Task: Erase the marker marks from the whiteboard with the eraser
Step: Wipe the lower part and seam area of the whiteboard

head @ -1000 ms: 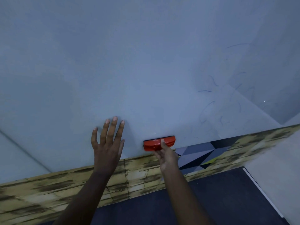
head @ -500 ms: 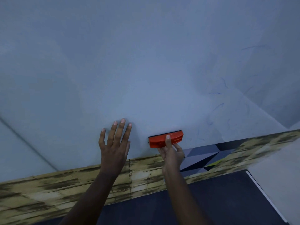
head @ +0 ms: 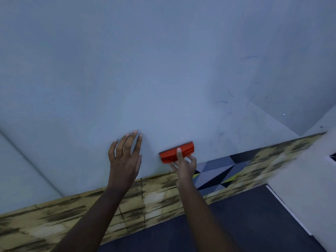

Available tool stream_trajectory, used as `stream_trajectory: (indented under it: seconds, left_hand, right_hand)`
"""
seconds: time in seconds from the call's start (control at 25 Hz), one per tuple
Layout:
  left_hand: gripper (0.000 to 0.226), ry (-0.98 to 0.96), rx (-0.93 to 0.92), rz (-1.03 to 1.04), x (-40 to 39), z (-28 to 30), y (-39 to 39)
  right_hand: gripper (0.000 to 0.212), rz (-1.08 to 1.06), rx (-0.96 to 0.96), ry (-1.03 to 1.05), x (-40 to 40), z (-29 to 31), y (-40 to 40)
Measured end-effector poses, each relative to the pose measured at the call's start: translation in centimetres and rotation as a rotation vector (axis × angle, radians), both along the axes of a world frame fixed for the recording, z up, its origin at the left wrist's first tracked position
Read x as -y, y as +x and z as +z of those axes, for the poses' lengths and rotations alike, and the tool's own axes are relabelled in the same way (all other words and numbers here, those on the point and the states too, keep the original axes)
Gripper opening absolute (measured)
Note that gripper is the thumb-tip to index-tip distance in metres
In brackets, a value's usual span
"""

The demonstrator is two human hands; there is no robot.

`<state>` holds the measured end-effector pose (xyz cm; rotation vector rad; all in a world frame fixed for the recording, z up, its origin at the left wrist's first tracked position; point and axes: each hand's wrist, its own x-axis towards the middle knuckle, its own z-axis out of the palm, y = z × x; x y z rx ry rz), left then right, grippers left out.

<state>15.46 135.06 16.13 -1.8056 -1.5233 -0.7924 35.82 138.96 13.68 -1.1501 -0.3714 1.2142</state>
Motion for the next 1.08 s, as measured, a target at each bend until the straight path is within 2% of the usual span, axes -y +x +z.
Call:
stream_trajectory:
  seconds: [0.12,0.24,0.32,0.52,0.76,0.96,1.08]
  left_hand:
    - [0.068,0.007,0.001,-0.012,-0.6,0.9,0.9]
    - [0.068,0.01,0.025,0.003,-0.9,1.2,2.1]
    - [0.068,0.021,0.031,0.016,-1.2,1.6,2.9]
    - [0.065,0.071,0.042,0.052,-2.6,3.4,6.8]
    - [0.065,0.071,0.004,0.05,-5.0,4.7,13.6]
    - [0.066,0.081,-0.006,0.078,-6.6,5.4,17.0]
    - [0.066,0.083,-0.004,0.119,-7.0,5.3,17.7]
  right_hand:
    - [0.049,-0.08,0.261,0.107,-0.5,4.1,-0.4]
    - [0.058,-0.127,0.313,0.07,-0.6,4.7,-0.4]
    - [0.062,-0.111,0.228,0.05,-1.2,4.0,0.7]
    - [0.044,0.021,-0.079,-0.121,-3.5,0.4,6.2]
    - [0.05,0.143,-0.407,-0.264,-5.2,-4.9,12.7]
    - [0.048,0.134,-0.408,-0.294,-6.2,-7.8,15.4]
    - [0.049,-0.072,-0.177,-0.24,-7.4,-7.9,17.0]
